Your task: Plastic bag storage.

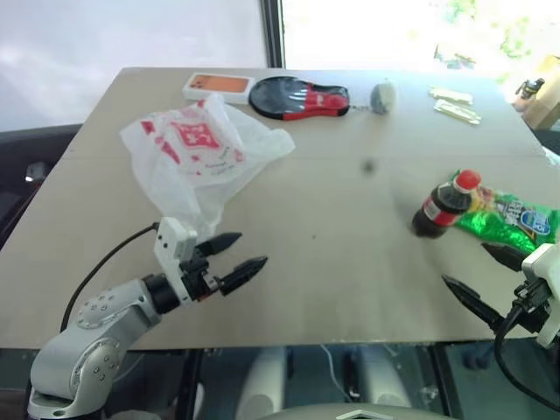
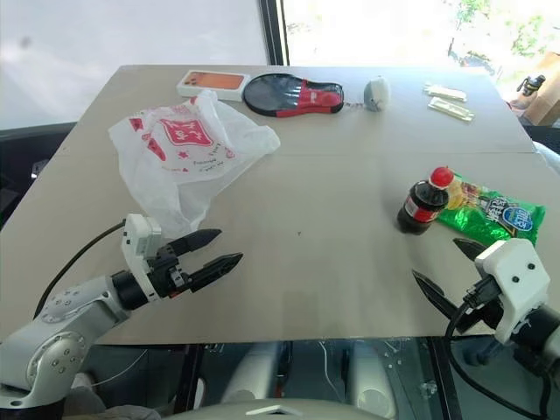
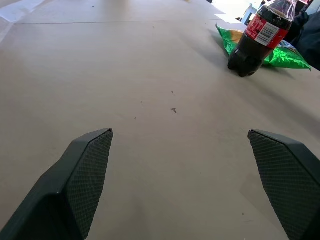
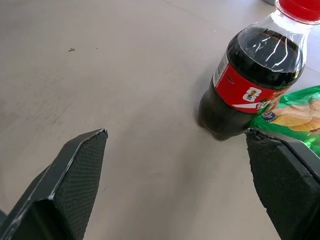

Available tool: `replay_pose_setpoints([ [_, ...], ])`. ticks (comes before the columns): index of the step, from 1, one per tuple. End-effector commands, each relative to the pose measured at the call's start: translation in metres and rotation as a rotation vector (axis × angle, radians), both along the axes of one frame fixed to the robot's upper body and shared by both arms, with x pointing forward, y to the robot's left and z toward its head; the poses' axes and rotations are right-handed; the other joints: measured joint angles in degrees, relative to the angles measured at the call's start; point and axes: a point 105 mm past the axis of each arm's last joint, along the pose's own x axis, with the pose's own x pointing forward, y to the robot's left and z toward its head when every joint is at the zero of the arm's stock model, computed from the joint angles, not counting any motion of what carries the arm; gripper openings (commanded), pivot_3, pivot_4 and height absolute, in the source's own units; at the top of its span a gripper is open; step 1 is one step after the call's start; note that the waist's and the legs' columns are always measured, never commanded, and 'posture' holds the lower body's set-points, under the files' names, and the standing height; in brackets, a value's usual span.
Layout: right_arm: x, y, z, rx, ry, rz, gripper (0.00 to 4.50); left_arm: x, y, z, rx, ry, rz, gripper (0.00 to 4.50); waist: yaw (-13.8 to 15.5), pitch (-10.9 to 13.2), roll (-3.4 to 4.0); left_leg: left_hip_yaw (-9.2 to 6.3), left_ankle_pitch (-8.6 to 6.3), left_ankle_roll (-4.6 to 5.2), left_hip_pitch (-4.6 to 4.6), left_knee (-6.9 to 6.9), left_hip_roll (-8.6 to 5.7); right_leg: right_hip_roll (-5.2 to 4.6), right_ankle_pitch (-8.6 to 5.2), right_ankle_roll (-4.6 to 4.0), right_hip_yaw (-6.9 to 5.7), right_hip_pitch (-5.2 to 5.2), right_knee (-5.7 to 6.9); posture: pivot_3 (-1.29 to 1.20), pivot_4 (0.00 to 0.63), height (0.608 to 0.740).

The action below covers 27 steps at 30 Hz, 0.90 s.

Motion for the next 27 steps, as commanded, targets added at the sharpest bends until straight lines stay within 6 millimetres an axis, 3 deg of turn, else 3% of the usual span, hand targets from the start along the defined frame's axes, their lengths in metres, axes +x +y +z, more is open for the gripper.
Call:
replay_pose_setpoints([
  [1,-0.005,0.014,0.014,0.0,-0.079,0.079,4.47,0.006,-0.005,0.027,0.004,-0.109,-0.003,4.5,0.05,0.0,0.0,0.0,0.0,0.0,0.0,0.0,0.0,0.0,0.0,0.0,0.0,0.0,0.0,0.0,0.15,0.74],
  [4,-0.014,0.04,0.032,0.067,-0.216,0.232,4.47,0.033,-0.005,0.056,0.004,-0.201,0.109,4.5,1.03,-0.01,-0.04,-0.13,0.0,0.01,-0.04,0.19,0.03,0.04,0.01,0.0,-0.03,0.01,0.08,0.0,0.15,0.74],
  [8,-0.021,0.055,0.036,0.092,-0.244,0.348,4.47,0.066,0.01,0.074,0.105,-0.269,0.304,4.5,0.76,-0.09,-0.14,-0.05,0.03,0.22,0.07,0.3,0.01,0.1,0.04,0.07,-0.08,0.28,0.07,0.0,0.15,0.74],
  [10,-0.02,0.06,0.033,0.08,-0.242,0.39,4.47,0.093,0.03,0.078,0.32,-0.283,0.502,4.5,0.83,-0.1,-0.33,0.07,0.02,0.44,0.1,0.34,-0.06,0.09,0.09,0.16,0.05,0.29,0.08,0.0,0.15,0.74],
  [13,-0.019,0.065,0.031,0.08,-0.243,0.428,4.47,0.114,0.052,0.083,0.543,-0.326,0.659,4.5,0.76,-0.11,-0.41,0.04,0.02,0.44,0.08,0.41,-0.12,0.3,0.17,0.29,0.11,0.29,0.07,0.0,0.15,0.74],
  [17,-0.022,0.071,0.03,0.092,-0.243,0.487,4.47,0.116,0.082,0.06,0.719,-0.223,0.718,4.5,0.64,-0.11,-0.41,0.08,-0.02,0.39,0.1,0.36,-0.07,0.32,0.17,0.29,0.2,0.25,0.06,0.0,0.15,0.74],
  [20,-0.022,0.074,0.026,0.109,-0.242,0.496,4.47,0.101,0.098,0.044,0.845,-0.193,0.69,4.5,0.63,-0.11,-0.41,0.1,-0.19,0.29,0.09,0.36,0.05,0.32,0.3,0.39,0.24,0.23,0.03,0.0,0.15,0.74],
  [27,-0.019,0.081,0.019,0.105,-0.252,0.524,4.47,0.098,0.121,0.042,1.013,-0.253,0.704,4.5,1.24,-0.12,-0.45,0.07,-0.39,0.01,0.01,0.37,0.06,0.12,0.22,0.11,0.2,0.11,0.0,0.0,0.15,0.74],
])
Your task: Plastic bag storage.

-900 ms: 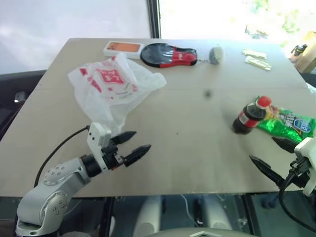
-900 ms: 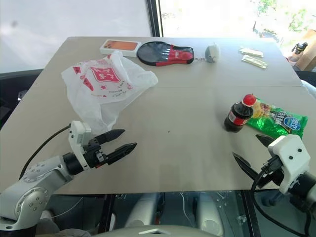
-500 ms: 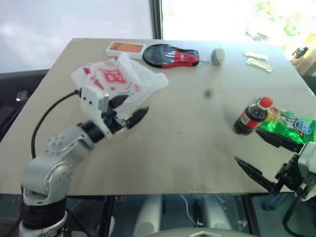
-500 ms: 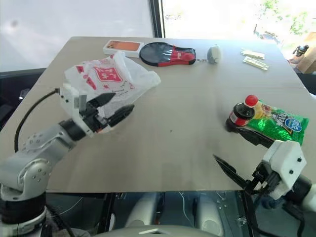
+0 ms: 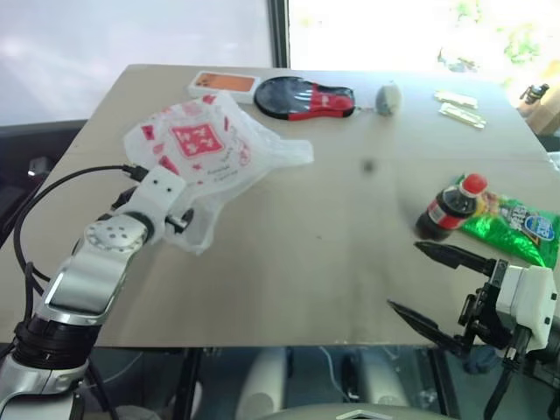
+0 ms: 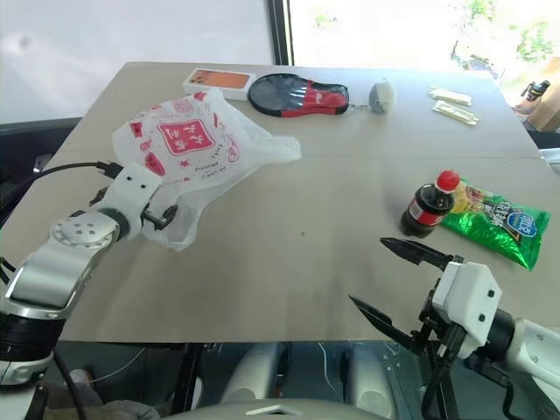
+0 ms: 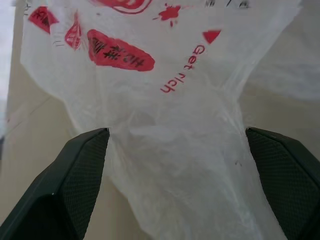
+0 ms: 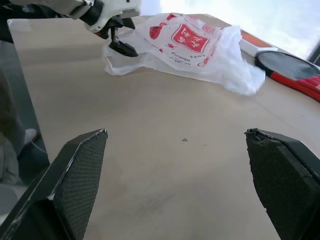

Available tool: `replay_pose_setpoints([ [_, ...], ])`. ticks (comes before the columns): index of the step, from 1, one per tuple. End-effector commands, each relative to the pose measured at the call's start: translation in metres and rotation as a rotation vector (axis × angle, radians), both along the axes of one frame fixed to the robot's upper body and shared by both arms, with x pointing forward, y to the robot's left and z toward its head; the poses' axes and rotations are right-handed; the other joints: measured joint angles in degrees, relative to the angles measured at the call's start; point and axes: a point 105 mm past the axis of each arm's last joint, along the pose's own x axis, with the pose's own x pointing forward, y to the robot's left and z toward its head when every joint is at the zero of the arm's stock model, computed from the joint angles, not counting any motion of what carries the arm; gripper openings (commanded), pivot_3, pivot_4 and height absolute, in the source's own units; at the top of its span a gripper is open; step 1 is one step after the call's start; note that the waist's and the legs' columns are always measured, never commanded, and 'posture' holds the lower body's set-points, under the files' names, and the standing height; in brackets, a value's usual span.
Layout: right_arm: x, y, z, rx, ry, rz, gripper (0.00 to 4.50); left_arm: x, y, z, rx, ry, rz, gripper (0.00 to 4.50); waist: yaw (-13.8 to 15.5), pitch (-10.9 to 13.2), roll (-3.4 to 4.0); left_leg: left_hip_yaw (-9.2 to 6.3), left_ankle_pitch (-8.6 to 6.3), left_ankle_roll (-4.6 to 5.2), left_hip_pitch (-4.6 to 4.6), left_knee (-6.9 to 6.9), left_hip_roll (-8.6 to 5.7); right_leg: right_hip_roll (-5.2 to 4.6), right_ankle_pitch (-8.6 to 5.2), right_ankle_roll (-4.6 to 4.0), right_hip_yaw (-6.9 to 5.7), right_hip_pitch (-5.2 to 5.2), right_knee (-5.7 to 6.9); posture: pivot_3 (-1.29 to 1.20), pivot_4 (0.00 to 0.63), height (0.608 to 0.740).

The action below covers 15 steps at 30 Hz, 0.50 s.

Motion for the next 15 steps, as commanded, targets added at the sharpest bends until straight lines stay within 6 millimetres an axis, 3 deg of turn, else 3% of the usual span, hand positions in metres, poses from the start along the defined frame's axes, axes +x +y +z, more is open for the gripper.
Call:
replay_pose_setpoints([
  [1,0.0,0.005,0.003,-0.006,-0.048,0.028,4.47,0.007,0.008,0.021,0.139,-0.086,-0.016,4.5,-0.04,-0.02,-0.02,0.03,-0.01,-0.01,0.02,0.01,-0.01,-0.09,-0.02,0.05,0.02,0.0,-0.01,0.0,0.15,0.74],
  [11,0.009,0.009,0.001,-0.012,-0.075,0.022,4.47,0.051,-0.002,0.002,0.303,-0.107,-0.081,4.5,-0.25,-0.03,-0.04,0.13,0.16,0.26,0.02,0.03,-0.07,0.01,0.15,0.08,0.01,0.02,0.05,0.0,0.15,0.74],
  [14,0.009,0.012,0.001,-0.014,-0.077,0.015,4.47,0.069,-0.007,0.005,0.345,-0.155,-0.088,4.5,-0.19,-0.04,-0.06,0.12,0.16,0.27,0.0,0.03,-0.1,0.04,0.18,0.16,0.0,0.02,0.05,0.0,0.15,0.74],
  [15,0.01,0.013,0.001,-0.014,-0.077,0.006,4.5,0.076,-0.007,0.005,0.359,-0.162,-0.092,4.26,-0.23,-0.05,-0.07,0.08,0.16,0.27,0.0,0.04,-0.15,0.06,0.18,0.17,-0.03,0.04,0.06,0.0,0.15,0.74],
])
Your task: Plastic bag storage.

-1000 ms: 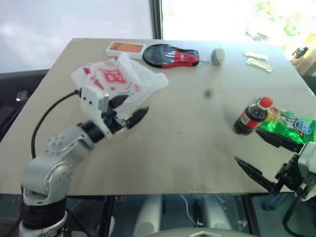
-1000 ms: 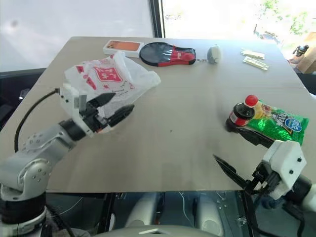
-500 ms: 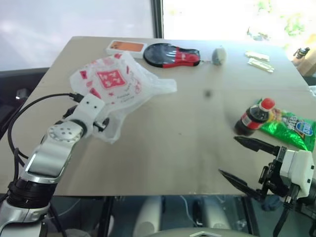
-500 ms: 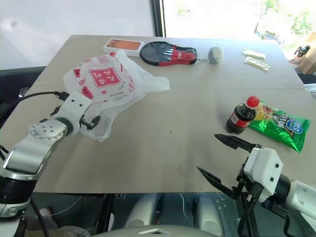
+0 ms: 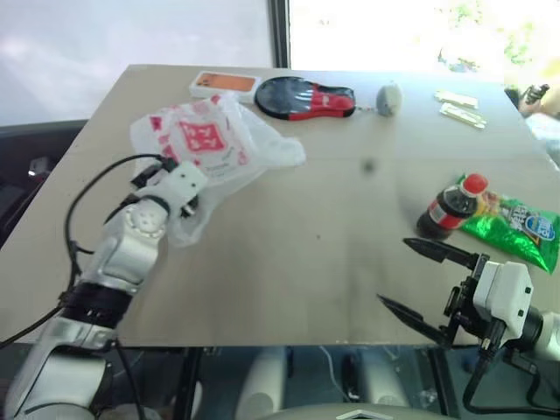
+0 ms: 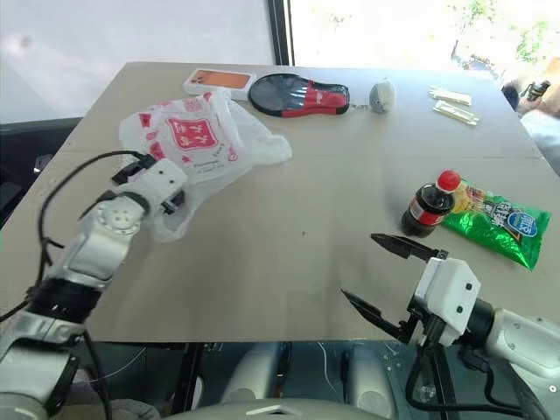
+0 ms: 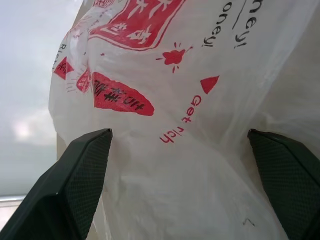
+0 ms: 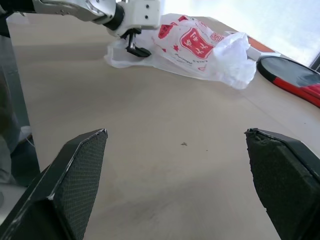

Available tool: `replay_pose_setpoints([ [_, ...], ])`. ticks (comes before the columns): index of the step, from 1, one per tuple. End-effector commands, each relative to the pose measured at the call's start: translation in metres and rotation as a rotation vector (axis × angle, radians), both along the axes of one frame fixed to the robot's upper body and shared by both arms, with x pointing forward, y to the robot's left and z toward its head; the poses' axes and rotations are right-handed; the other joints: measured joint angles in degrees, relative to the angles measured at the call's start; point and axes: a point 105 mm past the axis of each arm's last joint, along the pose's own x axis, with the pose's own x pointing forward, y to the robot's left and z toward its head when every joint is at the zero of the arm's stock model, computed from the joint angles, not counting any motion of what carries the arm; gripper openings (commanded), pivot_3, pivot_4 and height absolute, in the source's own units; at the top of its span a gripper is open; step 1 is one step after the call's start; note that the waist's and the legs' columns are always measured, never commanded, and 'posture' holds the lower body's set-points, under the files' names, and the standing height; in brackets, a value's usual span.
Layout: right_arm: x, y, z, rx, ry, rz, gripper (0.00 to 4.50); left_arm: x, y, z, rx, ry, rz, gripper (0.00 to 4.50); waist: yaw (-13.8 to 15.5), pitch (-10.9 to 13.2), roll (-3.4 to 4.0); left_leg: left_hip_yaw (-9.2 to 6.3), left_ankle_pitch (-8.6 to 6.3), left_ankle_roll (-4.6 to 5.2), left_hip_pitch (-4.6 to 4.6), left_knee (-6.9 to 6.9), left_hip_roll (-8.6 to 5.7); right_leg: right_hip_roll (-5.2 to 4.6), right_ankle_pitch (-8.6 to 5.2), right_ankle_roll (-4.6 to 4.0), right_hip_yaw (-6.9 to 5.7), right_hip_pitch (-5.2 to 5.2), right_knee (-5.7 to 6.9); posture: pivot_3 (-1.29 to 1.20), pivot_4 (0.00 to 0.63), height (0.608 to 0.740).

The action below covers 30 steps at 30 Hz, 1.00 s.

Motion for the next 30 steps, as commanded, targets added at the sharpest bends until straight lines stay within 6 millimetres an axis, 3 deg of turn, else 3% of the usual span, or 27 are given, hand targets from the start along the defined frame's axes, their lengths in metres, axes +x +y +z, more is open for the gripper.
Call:
replay_pose_setpoints([
  [1,-0.001,0.006,0.006,0.002,-0.033,-0.009,4.5,0.02,-0.001,0.014,0.09,-0.077,-0.022,4.01,-0.08,-0.01,-0.02,-0.02,0.0,0.0,-0.02,0.04,-0.04,0.06,-0.03,0.06,-0.01,0.01,0.0,0.0,0.15,0.74],
  [6,0.002,0.008,0.004,0.003,-0.013,-0.034,4.5,0.036,0.003,0.012,0.085,-0.105,-0.006,2.1,-0.31,-0.02,-0.04,0.01,0.0,0.0,0.0,0.1,-0.05,0.09,-0.08,0.19,0.02,0.03,0.05,0.0,0.15,0.74],
  [8,0.003,0.008,0.004,0.002,-0.013,-0.052,4.5,0.038,0.003,0.013,0.047,-0.117,-0.005,1.13,-0.33,-0.02,-0.04,0.0,0.0,0.0,0.0,0.1,-0.04,0.09,-0.07,0.19,0.01,0.03,0.06,0.0,0.15,0.74],
  [10,0.006,0.006,0.006,0.012,-0.011,-0.08,4.5,0.04,0.0,0.022,-0.035,-0.163,-0.03,0.17,-0.29,-0.02,-0.05,-0.01,0.0,0.0,0.0,0.1,-0.04,0.1,-0.05,0.15,0.0,0.03,0.06,0.0,0.15,0.74],
  [11,0.008,0.005,0.007,0.011,-0.014,-0.101,4.5,0.04,-0.005,0.031,-0.085,-0.201,-0.057,0.03,-0.28,-0.03,-0.05,-0.01,0.0,0.0,0.0,0.1,-0.03,0.09,-0.03,0.12,0.0,0.03,0.08,0.0,0.15,0.74],
  [15,0.02,-0.01,0.006,-0.013,-0.012,-0.233,4.5,0.032,-0.026,0.072,-0.439,-0.275,-0.117,0.03,-0.04,-0.02,-0.12,-0.09,0.01,0.0,-0.05,0.21,0.02,0.08,0.04,0.04,-0.07,0.09,0.09,0.0,0.15,0.74],
  [17,0.029,-0.025,0.007,-0.034,-0.006,-0.346,4.5,0.02,-0.039,0.097,-0.666,-0.263,-0.15,0.03,-0.17,-0.02,-0.15,-0.17,0.0,0.0,-0.16,0.39,0.06,0.06,0.08,0.07,-0.12,0.12,0.09,0.0,0.15,0.74],
  [19,0.032,-0.039,0.009,-0.033,-0.004,-0.434,4.5,0.006,-0.05,0.114,-0.77,-0.225,-0.188,0.03,-0.31,-0.02,-0.15,-0.12,-0.01,0.02,-0.16,0.46,0.06,0.05,0.11,0.13,-0.07,0.14,0.1,0.0,0.15,0.74],
  [25,0.042,-0.07,0.003,-0.019,0.065,-0.628,4.5,-0.001,-0.076,0.132,-0.93,-0.144,-0.235,0.03,-0.3,-0.04,-0.12,-0.16,0.0,0.02,0.09,0.49,0.04,0.25,0.0,0.32,-0.08,0.26,0.24,0.0,0.15,0.74],
  [27,0.049,-0.084,0.002,0.048,0.114,-0.697,4.5,0.0,-0.087,0.134,-0.92,-0.136,-0.26,0.03,-0.32,-0.04,-0.12,-0.18,0.0,0.01,0.1,0.61,0.07,0.3,0.0,0.33,-0.08,0.31,0.29,0.0,0.15,0.74],
  [30,0.056,-0.09,0.0,0.04,0.123,-0.726,4.5,0.001,-0.096,0.131,-0.93,-0.126,-0.269,0.03,-0.32,-0.04,-0.12,-0.09,-0.01,0.03,0.08,0.73,0.05,0.27,0.04,0.34,0.03,0.34,0.3,0.0,0.15,0.74],
])
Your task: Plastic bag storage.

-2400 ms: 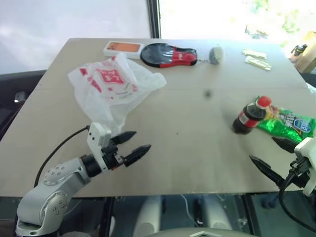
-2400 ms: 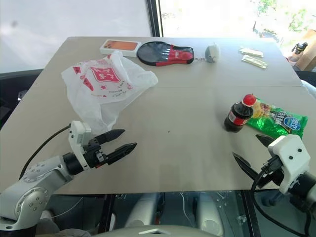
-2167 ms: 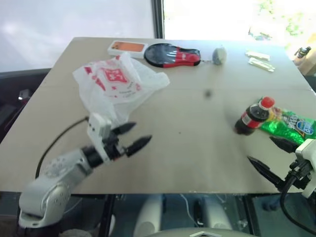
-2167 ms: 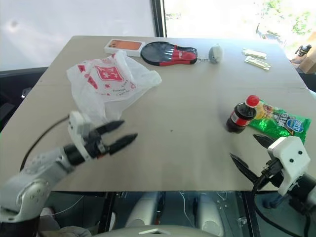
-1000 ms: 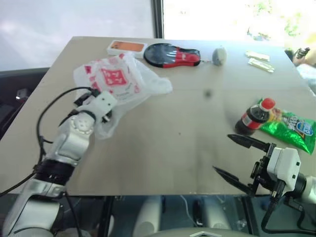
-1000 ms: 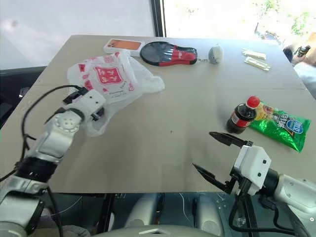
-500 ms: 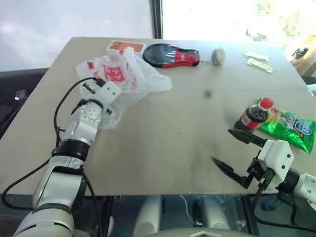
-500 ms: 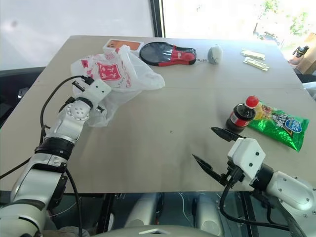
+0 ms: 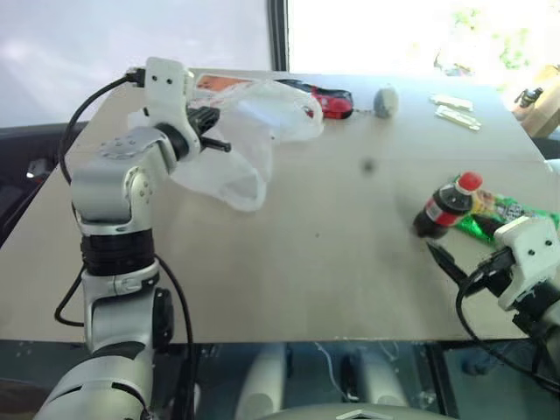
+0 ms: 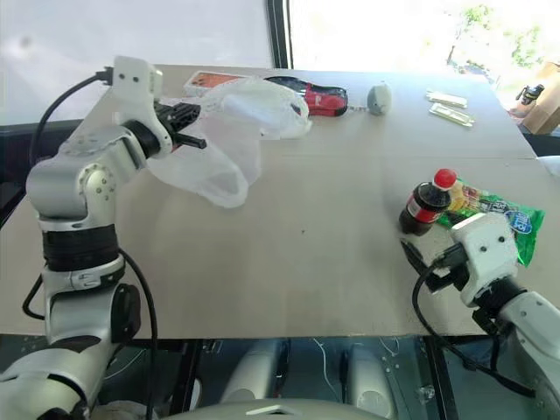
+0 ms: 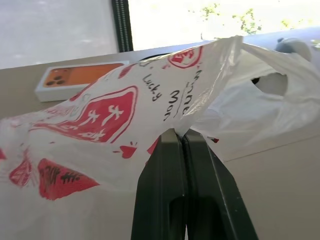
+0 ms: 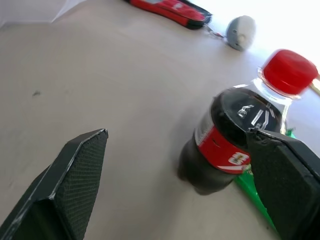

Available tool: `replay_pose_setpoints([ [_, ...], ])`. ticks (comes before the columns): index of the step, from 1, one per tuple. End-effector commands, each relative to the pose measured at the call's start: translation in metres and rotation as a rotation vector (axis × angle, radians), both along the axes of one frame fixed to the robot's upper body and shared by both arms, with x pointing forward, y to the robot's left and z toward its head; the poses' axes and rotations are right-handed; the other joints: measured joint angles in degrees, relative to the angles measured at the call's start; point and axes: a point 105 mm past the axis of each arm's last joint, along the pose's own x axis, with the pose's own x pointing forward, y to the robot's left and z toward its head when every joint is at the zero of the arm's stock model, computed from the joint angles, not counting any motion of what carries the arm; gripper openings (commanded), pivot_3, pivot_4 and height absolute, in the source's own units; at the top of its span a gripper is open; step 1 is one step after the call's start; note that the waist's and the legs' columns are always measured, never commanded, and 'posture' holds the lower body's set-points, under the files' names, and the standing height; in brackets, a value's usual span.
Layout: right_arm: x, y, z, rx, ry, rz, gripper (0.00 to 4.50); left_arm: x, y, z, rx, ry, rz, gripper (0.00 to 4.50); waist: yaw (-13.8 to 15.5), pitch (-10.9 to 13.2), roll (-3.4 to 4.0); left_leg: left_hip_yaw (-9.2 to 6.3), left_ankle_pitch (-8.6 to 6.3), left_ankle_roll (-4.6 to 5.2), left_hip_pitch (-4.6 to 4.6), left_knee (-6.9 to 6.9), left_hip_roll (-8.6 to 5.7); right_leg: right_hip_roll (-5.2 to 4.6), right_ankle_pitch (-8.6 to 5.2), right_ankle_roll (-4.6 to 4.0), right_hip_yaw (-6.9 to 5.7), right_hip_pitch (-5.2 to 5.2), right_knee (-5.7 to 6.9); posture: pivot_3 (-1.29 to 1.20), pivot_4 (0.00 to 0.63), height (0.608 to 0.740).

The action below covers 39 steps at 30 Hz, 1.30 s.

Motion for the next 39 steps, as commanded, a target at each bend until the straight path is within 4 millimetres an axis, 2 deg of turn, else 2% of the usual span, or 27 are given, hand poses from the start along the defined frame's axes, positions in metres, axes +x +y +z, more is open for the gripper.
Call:
replay_pose_setpoints([
  [1,0.01,-0.013,0.005,-0.003,-0.021,-0.09,4.5,-0.003,-0.012,0.016,0.007,-0.059,-0.02,0.03,0.0,0.0,-0.01,0.01,0.0,0.01,-0.01,0.01,0.0,0.0,0.06,-0.08,0.02,-0.01,0.0,0.0,0.15,0.74],
  [5,0.026,-0.019,0.0,0.026,-0.017,-0.164,4.5,-0.002,-0.021,0.02,-0.012,-0.075,-0.045,0.03,-0.05,0.0,0.01,0.0,-0.01,0.01,-0.03,0.0,0.01,0.04,0.11,-0.18,0.03,-0.08,0.02,0.0,0.15,0.74],
  [13,0.074,-0.01,-0.016,0.156,-0.007,-0.233,4.5,-0.009,-0.038,0.023,-0.036,-0.096,-0.101,0.03,-0.2,0.03,0.04,0.03,-0.01,0.02,-0.08,-0.01,-0.02,0.05,0.12,-0.19,0.07,-0.14,0.04,0.0,0.15,0.74],
  [18,0.093,-0.008,-0.025,0.172,-0.004,-0.249,4.5,-0.014,-0.043,0.019,-0.035,-0.088,-0.121,0.03,-0.18,0.04,0.04,0.02,-0.01,0.02,-0.1,-0.04,-0.04,0.05,0.12,-0.2,0.08,-0.19,0.09,0.0,0.15,0.74],
  [20,0.095,-0.007,-0.025,0.18,-0.018,-0.24,3.94,-0.018,-0.045,0.02,-0.027,-0.094,-0.137,0.0,-0.16,0.04,0.05,0.02,-0.01,0.02,-0.1,-0.04,-0.05,0.04,0.12,-0.2,0.08,-0.19,0.09,0.0,0.15,0.74],
  [22,0.095,-0.003,-0.02,0.189,-0.036,-0.211,3.19,-0.019,-0.044,0.022,-0.029,-0.094,-0.141,0.0,-0.17,0.04,0.06,0.03,-0.01,0.02,-0.09,-0.05,-0.05,0.05,0.12,-0.2,0.08,-0.19,0.1,0.0,0.15,0.74],
  [24,0.092,0.004,-0.012,0.174,-0.064,-0.159,3.1,-0.02,-0.042,0.023,-0.038,-0.096,-0.146,0.0,-0.26,0.07,0.1,0.03,-0.01,0.02,-0.09,-0.05,-0.05,0.04,0.12,-0.2,0.09,-0.19,0.1,0.0,0.15,0.74],
  [27,0.087,0.027,0.006,0.189,-0.102,-0.035,3.1,-0.024,-0.046,0.027,-0.064,-0.097,-0.191,0.0,-0.43,0.11,0.17,0.04,-0.01,0.02,-0.09,-0.05,-0.04,0.05,0.12,-0.2,0.1,-0.22,0.16,0.0,0.15,0.74],
  [32,0.081,0.111,0.047,0.238,-0.192,0.303,3.1,-0.038,-0.061,0.034,-0.078,-0.103,-0.344,0.0,-2.2,0.2,0.29,0.12,-0.01,0.02,-0.08,-0.05,-0.01,0.07,0.12,-0.2,0.2,-0.33,0.3,0.0,0.15,0.74],
  [36,0.111,0.159,0.073,0.27,-0.291,0.353,3.1,-0.054,-0.079,0.032,-0.088,-0.09,-0.478,0.0,-2.99,0.2,0.29,0.14,0.01,0.01,-0.07,-0.05,0.0,0.11,0.11,-0.19,0.28,-0.5,0.58,0.0,0.15,0.74],
  [39,0.126,0.183,0.076,0.266,-0.32,0.391,3.1,-0.06,-0.083,0.034,-0.135,-0.085,-0.515,0.0,-2.44,0.19,0.27,0.11,0.02,0.0,-0.07,-0.03,-0.02,0.12,0.11,-0.2,0.26,-0.51,0.63,0.0,0.15,0.74],
])
